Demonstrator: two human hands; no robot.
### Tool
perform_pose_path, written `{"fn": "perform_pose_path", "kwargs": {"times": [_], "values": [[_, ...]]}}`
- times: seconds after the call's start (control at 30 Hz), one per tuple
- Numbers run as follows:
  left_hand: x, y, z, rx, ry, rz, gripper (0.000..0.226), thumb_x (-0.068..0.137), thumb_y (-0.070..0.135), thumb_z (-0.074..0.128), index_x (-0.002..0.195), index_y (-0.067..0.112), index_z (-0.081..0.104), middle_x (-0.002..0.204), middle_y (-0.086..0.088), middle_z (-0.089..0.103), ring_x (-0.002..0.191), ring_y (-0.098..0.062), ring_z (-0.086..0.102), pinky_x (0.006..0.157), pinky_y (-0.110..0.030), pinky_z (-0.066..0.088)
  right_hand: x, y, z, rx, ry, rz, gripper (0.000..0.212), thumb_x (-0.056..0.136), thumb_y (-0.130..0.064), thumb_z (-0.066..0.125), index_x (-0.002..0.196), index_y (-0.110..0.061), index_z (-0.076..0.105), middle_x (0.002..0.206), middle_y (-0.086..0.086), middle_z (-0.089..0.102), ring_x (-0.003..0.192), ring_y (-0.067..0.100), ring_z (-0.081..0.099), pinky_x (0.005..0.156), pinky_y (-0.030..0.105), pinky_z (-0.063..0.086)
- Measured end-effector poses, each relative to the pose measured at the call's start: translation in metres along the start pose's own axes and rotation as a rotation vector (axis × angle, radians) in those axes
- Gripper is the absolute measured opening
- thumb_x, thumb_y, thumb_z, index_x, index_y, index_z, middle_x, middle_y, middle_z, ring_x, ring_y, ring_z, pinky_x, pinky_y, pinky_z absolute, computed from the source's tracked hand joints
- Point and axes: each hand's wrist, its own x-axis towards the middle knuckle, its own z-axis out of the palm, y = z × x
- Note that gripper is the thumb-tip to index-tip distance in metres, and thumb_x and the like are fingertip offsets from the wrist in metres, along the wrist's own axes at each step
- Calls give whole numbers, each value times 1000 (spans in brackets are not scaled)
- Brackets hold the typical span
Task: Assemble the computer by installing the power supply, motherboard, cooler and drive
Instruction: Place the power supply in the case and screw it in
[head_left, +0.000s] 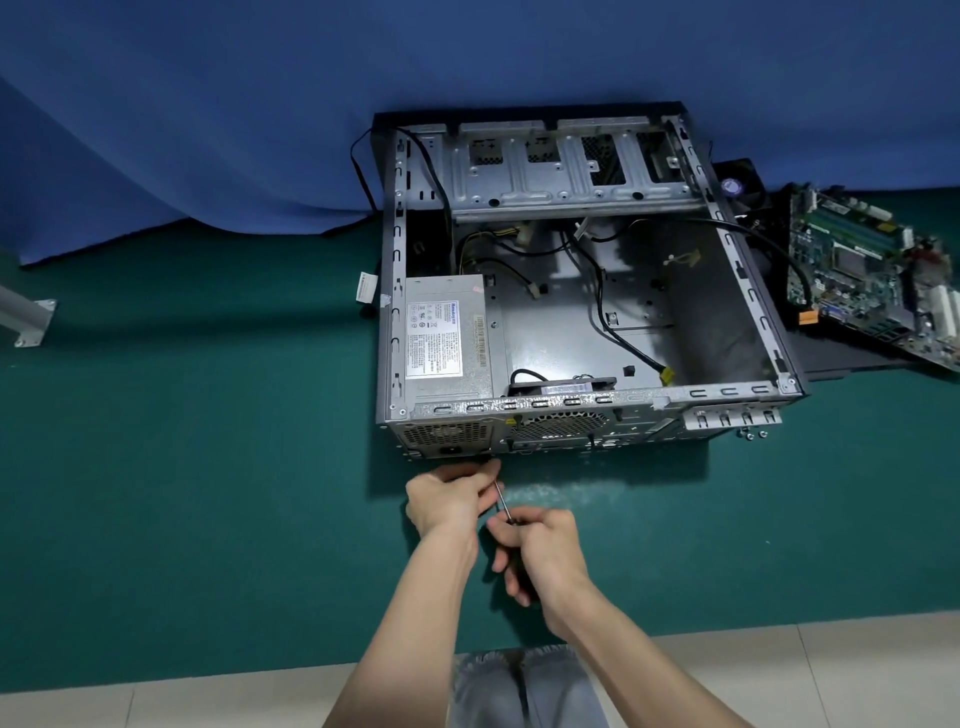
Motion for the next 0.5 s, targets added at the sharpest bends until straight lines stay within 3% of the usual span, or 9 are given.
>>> {"fn": "perform_pose_path", "kwargs": {"times": [0.17,0.23,0.3,0.37,0.43,0.5], "values": [[-1,-2,1,180,-72,7,7,76,-9,72,74,-6,66,64,-20,68,51,-24,66,46,-26,53,1,4,-1,65,-90,27,13,92,-4,57,98,7,56,57,16,58,29,20,43,31,16,23],[0,0,2,223,-44,48,9,75,-11,72,71,-5,66,63,-18,66,47,-21,65,45,-25,54,0,8,1,3,-93,32,26,88,-7,64,105,-1,46,69,19,62,34,23,49,31,21,30],[0,0,2,247,-33,81,10,74,-11,73,71,-5,66,62,-17,66,47,-20,65,49,-27,56,-1,16,3,-153,13,4,35,82,-8,70,97,-11,38,82,21,61,38,25,53,35,27,41],[-1,0,3,258,-23,98,10,72,-11,75,71,-5,66,61,-16,66,47,-20,65,54,-29,59,-2,25,7,-302,182,-62,32,83,-10,71,83,-14,39,81,14,60,44,24,56,42,31,45],[-2,-1,3,253,-7,105,10,71,-9,77,71,-5,67,61,-15,66,46,-19,65,53,-28,58,-3,31,11,-219,237,-86,29,87,-9,69,77,-11,42,73,11,59,46,22,56,45,30,45],[-2,-1,1,232,3,106,10,71,-6,78,72,-4,68,60,-14,67,47,-19,65,51,-26,57,-4,35,14,5,182,-62,24,90,-4,65,77,-7,45,63,12,60,45,22,56,46,31,46]]}}
